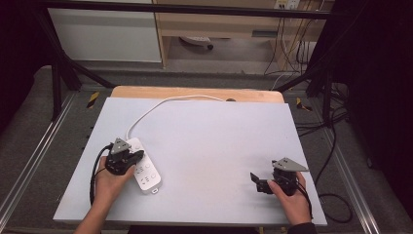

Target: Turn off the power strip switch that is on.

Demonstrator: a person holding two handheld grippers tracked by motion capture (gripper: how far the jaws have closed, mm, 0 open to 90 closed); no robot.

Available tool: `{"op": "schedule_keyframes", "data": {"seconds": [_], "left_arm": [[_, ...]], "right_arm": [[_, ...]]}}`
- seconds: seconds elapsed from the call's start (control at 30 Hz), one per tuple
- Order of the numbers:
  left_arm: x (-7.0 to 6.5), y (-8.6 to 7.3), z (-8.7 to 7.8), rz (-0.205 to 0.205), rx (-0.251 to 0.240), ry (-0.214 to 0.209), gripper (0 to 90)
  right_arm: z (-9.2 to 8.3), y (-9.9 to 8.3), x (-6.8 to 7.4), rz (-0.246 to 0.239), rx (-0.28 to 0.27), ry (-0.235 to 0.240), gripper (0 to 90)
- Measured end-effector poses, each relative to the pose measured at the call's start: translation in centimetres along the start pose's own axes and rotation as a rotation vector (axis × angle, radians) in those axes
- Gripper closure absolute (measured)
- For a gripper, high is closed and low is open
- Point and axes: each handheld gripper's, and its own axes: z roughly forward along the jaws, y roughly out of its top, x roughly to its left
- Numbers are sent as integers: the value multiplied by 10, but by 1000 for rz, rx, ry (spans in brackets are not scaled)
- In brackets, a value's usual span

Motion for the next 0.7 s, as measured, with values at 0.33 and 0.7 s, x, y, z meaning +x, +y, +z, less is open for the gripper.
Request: {"op": "schedule_keyframes", "data": {"seconds": [0.33, 0.7], "left_arm": [[0, 0, -2, -7, -28, 10, 900], [6, -5, -3, -52, -60, 2, 900]], "right_arm": [[1, 1, 0, -5, -2, 4, 35], [0, 2, 1, -4, -9, 1, 35]]}}
